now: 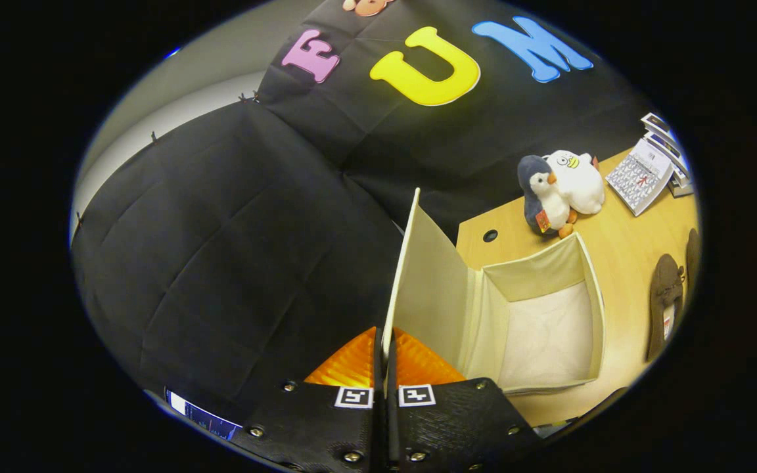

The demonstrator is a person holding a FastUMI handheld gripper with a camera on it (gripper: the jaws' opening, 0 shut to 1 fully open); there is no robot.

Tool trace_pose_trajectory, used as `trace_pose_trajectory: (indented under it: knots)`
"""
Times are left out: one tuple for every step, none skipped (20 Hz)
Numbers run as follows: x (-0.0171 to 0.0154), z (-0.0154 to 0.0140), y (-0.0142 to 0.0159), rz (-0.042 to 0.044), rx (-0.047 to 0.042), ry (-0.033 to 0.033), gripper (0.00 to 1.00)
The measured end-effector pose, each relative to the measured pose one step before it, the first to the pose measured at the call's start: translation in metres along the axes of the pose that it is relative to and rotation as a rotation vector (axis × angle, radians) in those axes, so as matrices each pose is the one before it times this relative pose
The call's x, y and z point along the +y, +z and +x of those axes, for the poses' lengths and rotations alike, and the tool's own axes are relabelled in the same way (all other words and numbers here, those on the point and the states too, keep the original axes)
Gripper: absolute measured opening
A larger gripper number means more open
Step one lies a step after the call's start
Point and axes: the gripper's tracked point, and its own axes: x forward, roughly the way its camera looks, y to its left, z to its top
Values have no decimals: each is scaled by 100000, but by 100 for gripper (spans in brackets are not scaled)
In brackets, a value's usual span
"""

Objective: Open the storage box then place both shoes into the box .Put the left shoe in first, then the right shoe, with the right side of both shoes facing outward in a uniform manner.

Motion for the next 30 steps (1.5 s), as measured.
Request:
trace_pose_trajectory:
  knots:
    - [587, 361, -307, -2537, 321, 577, 0]
    - [572, 589, -112, -2623, 522, 1260, 1]
    - [283, 569, 97, -3065, -318, 729, 10]
    - [261, -206, -38, -2958, -313, 572, 17]
    - [213, 5, 267, -3004, -257, 534, 43]
    - [40, -75, 168, -2987, -267, 616, 64]
    - [-148, -106, 17, -2788, -135, 66, 85]
    - [-351, -516, 184, -1997, -150, -529, 94]
    - [-298, -164, -56, -1300, 224, -475, 96]
    - [-450, -498, 153, -782, -209, -538, 96]
    - [-543, -360, 276, -426, -502, -486, 98]
    - [-552, -492, 463, -383, -915, -537, 98]
    - [-816, -493, 488, -377, -1008, -874, 98]
    - [-810, -532, 411, -837, -987, -1043, 98]
    - [-1050, -535, 591, -1331, -1310, -2104, 98]
    - [-1050, -584, 316, -1551, -832, -2325, 98]
    - [-1150, -552, 367, -1506, -590, -1796, 97]
    - [-1161, -631, 464, -1422, -766, -2084, 98]
    - [-1260, -649, 388, -1376, -671, -2175, 98]
    - [-1260, -491, 234, -1399, -692, -2115, 98]
    - [-1378, -491, 298, -1238, -384, -2126, 98]
    - [-1322, -486, -6, -1234, -243, -1888, 98]
    - [-1335, -495, 20, -1076, 205, -1997, 98]
    - [-1381, -557, -20, -902, 64, -2353, 98]
    - [-1571, -349, 20, -864, 135, -2490, 98]
    - [-1342, -465, -177, -537, 77, -2252, 98]
    - [-1310, -285, -145, -358, 108, -1757, 98]
    - [-1358, -185, -389, -642, 425, -1963, 98]
    - [-1440, -149, -388, -688, 491, -2303, 98]
    - [-1488, -148, -348, -670, 127, -2554, 98]
